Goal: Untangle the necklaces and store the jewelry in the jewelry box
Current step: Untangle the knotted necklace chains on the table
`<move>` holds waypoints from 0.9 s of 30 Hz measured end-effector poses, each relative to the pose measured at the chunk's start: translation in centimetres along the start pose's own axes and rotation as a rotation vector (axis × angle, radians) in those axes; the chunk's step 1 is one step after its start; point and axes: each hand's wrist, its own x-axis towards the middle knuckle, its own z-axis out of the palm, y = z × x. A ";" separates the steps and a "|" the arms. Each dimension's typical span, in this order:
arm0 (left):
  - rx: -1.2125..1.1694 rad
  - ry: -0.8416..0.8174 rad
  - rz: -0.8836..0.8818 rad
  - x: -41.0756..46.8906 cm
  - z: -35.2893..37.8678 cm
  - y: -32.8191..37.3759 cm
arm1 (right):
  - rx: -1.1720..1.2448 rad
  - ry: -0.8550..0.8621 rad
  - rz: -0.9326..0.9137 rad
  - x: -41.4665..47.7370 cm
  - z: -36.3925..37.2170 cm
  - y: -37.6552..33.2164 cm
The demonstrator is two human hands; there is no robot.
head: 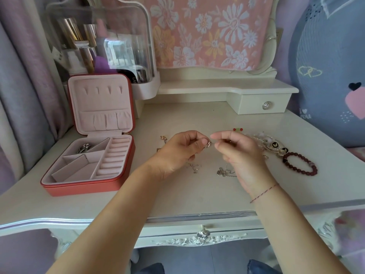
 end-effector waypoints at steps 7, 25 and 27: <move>0.034 0.068 -0.029 0.3 -0.4 -0.3 | -0.246 0.033 -0.030 0.0 -0.1 0.6; 0.298 0.139 -0.029 0.0 -0.2 -0.5 | -0.391 0.055 -0.040 -0.1 0.0 0.9; 0.291 0.146 -0.028 0.0 -0.1 -0.4 | -0.376 0.045 -0.028 0.0 0.0 1.0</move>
